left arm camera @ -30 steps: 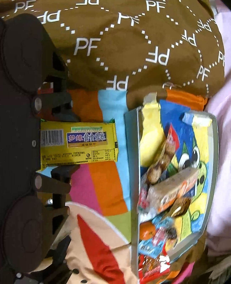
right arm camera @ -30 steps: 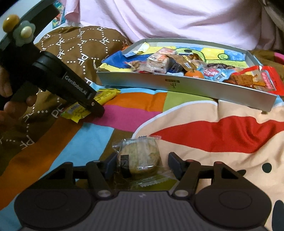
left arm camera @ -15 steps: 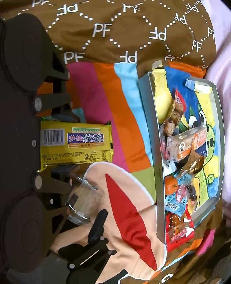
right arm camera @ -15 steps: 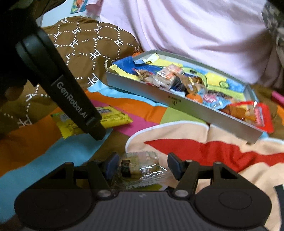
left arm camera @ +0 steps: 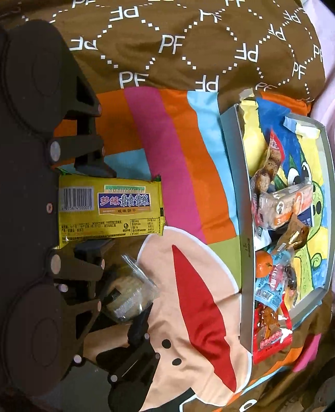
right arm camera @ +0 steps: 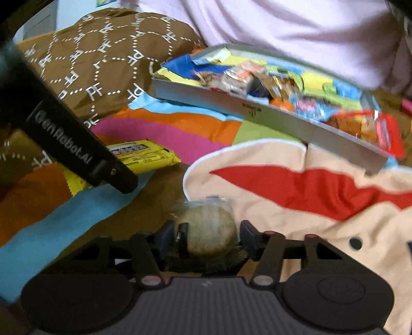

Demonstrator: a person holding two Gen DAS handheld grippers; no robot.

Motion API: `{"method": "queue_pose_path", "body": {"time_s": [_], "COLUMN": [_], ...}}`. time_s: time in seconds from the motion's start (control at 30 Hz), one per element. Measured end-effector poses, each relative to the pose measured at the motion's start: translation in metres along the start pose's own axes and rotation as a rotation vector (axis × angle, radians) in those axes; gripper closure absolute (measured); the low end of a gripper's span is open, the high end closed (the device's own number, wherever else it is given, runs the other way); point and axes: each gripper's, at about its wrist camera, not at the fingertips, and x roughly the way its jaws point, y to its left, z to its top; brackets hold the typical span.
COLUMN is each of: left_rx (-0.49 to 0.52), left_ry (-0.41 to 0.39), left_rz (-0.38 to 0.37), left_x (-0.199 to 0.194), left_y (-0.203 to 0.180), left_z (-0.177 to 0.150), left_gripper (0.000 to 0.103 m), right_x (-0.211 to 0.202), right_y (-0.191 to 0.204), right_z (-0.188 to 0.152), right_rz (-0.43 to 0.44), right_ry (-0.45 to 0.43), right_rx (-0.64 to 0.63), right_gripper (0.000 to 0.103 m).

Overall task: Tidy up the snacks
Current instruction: 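Carry the wafer bar and cookie pack over the tray with both tools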

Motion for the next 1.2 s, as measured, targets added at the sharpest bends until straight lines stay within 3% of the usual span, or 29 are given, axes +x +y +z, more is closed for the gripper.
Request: {"method": "queue_pose_path", "body": {"time_s": [0.1,0.23,0.4,0.6,0.77,0.97,1.2], "left_rx": [0.001,-0.005,-0.024,-0.078,-0.095,-0.16,-0.194], "left_ry": [-0.012,-0.035,-0.112,-0.245,-0.336,-0.438,-0.476], "left_rz": [0.001,0.006,-0.004,-0.064,-0.014,0.077,0.115], "left_x": [-0.005,-0.012,-0.026,-0.045,-0.051,-0.037,-0.007], "left_y": [-0.002,-0.003,-0.002,0.006,0.007,0.02,0.039], "left_z": [0.0,0.002,0.005,0.017,0.037,0.076,0.118], "left_gripper": [0.054,0.054,0.054,0.054,0.053,0.053,0.053], "right_x": [-0.003,-0.005,-0.018,-0.04,-0.049,-0.039,-0.003], "right_y": [0.012,0.013,0.014,-0.001,-0.015,-0.049,-0.093], "right_z": [-0.002,-0.002,0.002,0.011,0.029,0.063,0.108], "right_rz": [-0.078,-0.094,-0.164,-0.173,-0.164,-0.149,-0.158], "right_ry": [-0.032,-0.05,-0.157,-0.311,-0.423,-0.463,-0.462], "right_rx": [-0.109,-0.124,-0.156,-0.084,-0.029,0.088,0.172], "right_gripper": [0.05,0.05,0.05,0.05,0.05,0.05,0.049]}}
